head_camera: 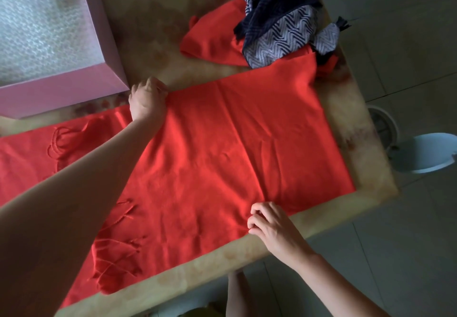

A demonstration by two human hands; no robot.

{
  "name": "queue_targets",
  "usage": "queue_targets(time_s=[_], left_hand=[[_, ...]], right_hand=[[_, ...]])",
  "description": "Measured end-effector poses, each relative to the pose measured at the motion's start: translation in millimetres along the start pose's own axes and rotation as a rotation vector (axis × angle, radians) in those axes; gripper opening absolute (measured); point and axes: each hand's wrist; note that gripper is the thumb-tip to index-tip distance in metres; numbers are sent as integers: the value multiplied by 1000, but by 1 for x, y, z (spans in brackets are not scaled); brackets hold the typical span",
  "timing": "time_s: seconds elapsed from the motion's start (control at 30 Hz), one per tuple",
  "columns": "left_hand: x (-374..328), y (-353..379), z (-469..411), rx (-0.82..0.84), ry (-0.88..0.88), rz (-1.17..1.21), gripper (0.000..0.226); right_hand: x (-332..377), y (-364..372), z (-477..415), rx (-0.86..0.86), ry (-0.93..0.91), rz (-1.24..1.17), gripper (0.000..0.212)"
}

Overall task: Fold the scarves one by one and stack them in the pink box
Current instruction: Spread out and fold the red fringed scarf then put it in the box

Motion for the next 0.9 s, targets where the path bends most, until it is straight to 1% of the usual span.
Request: queue_targets(time_s=[0.07, 0.13, 0.27, 0.33, 0.47, 0.53, 0.63, 0.8, 0.9], left_hand=[[1, -2, 7, 2, 39, -38, 33], [5, -8, 15, 10, 76, -40, 39], [21, -26, 41, -58, 89, 118, 34], [33, -37, 62, -106, 57, 160, 31], [71, -59, 116, -179, -127, 177, 32], [92, -70, 145, -231, -251, 181, 39], [110, -82, 187, -271, -439, 268, 54], [112, -82, 246, -188, -657, 307, 80], [107, -74, 269, -125, -685, 295, 83]], right_hand=[[6, -3, 1, 15, 23, -43, 12], [17, -6, -3, -5, 48, -98, 14], [45, -8, -28, -104, 94, -221, 10], [64, -4, -46, -95, 76, -268, 10], [107, 7, -86, -88, 32, -332, 14], [129, 13, -105, -95, 30, -376, 14], [157, 23, -133, -110, 34, -394, 15], [196, 32, -176, -66, 33, -376, 23], [217, 32, -208, -26, 26, -309, 38]])
Point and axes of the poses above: each hand's wrist, its own z-axis away from the middle knuckle, its own y-axis out of the palm, x = y × z, and after that the axes turned 9 degrees about y, right-handed
